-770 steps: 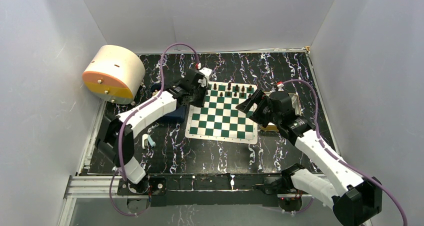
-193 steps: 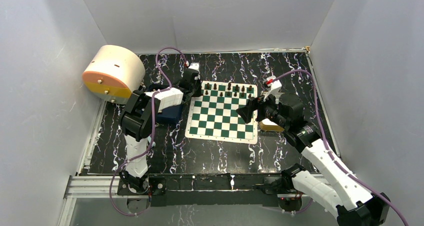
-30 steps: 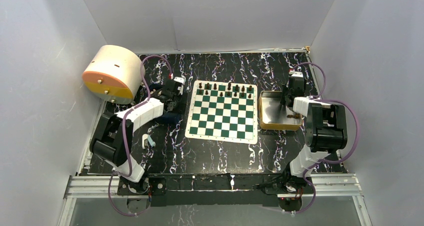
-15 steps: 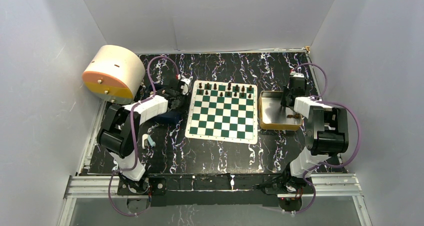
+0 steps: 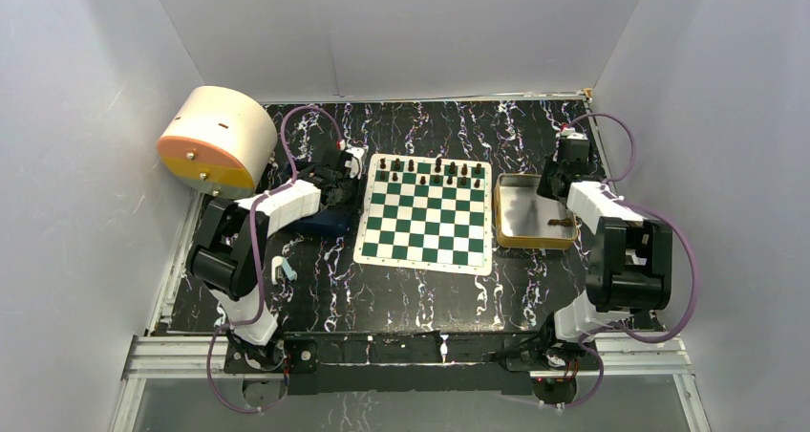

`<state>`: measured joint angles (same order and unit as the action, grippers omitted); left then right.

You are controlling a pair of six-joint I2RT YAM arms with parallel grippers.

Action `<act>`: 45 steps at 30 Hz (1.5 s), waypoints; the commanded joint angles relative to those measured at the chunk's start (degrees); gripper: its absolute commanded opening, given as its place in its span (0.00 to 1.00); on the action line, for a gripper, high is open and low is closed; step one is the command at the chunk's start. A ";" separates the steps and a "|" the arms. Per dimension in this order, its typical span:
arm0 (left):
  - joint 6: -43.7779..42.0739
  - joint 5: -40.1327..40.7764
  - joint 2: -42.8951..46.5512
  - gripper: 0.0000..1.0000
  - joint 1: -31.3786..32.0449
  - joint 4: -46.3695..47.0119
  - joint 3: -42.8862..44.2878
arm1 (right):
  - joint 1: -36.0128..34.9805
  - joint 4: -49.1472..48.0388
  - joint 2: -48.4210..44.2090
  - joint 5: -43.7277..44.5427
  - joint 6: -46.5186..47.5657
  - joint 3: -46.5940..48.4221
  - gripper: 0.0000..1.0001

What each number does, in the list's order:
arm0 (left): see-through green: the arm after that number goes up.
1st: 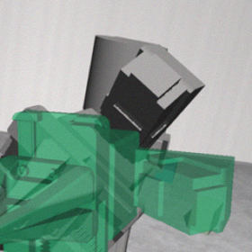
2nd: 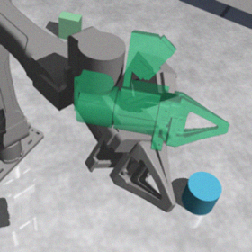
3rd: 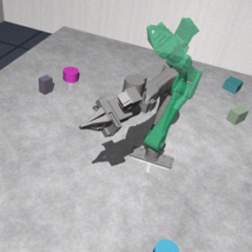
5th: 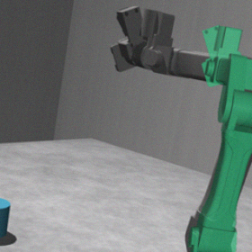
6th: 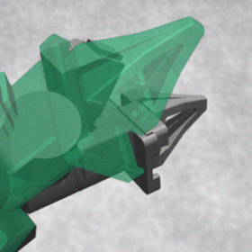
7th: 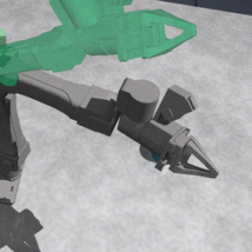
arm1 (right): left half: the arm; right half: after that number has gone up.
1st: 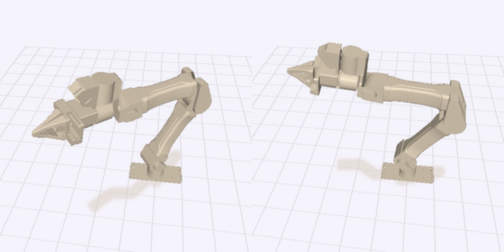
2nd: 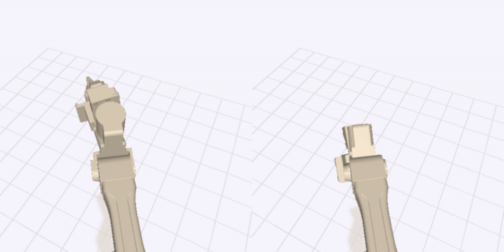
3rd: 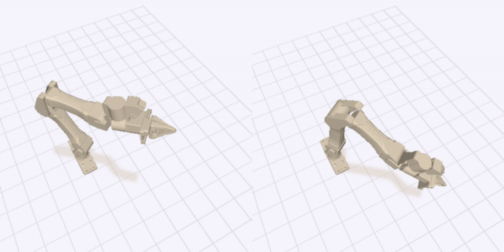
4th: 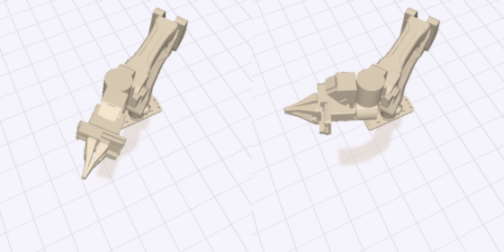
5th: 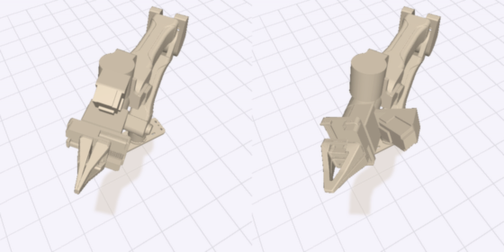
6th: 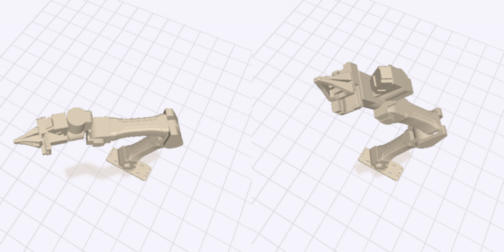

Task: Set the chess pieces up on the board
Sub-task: Pick up the chess piece from the storage box.

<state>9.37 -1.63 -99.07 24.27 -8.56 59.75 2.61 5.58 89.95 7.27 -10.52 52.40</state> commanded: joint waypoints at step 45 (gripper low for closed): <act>-47.76 -37.29 25.14 0.57 10.18 12.03 -5.15 | -24.43 7.22 -20.82 -54.12 -14.17 -0.98 0.16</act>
<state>-30.22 -39.44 -75.61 31.27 2.42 54.33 -20.58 12.43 68.31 -41.01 -22.59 50.52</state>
